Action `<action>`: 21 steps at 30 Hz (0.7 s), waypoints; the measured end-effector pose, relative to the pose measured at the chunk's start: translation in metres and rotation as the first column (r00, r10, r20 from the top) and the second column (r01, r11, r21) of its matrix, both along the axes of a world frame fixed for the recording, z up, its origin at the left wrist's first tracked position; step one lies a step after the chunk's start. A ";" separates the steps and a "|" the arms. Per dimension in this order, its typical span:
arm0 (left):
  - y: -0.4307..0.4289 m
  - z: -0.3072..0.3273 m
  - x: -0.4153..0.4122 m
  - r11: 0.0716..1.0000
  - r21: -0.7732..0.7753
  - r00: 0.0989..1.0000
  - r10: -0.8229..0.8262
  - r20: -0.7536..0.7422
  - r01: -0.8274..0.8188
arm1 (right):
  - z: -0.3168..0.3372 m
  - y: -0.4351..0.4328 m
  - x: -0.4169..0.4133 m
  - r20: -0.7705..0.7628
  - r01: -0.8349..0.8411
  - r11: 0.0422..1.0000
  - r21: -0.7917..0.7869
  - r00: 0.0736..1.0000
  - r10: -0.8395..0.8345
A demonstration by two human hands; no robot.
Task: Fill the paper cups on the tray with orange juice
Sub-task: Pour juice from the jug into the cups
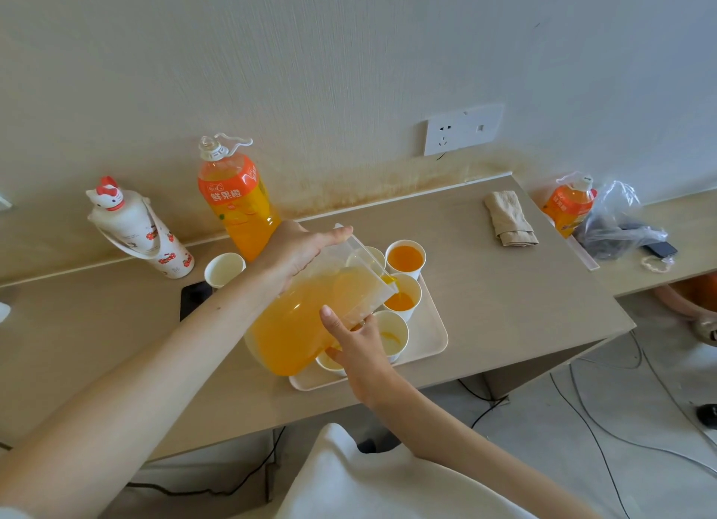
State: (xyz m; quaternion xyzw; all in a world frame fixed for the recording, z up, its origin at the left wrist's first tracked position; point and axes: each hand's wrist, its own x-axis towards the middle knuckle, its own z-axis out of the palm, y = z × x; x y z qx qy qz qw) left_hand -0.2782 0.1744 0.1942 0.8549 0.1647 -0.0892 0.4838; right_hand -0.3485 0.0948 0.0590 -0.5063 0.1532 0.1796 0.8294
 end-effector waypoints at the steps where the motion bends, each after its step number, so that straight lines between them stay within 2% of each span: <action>1: 0.000 0.000 -0.001 1.000 -0.008 1.000 0.001 0.008 -0.001 | 0.000 0.000 0.000 0.001 -0.001 1.000 0.002 1.000 0.001; 21: 0.004 -0.015 0.015 0.999 -0.004 0.999 -0.040 0.006 0.040 | 0.003 -0.002 0.002 -0.028 0.000 0.999 0.033 1.000 0.001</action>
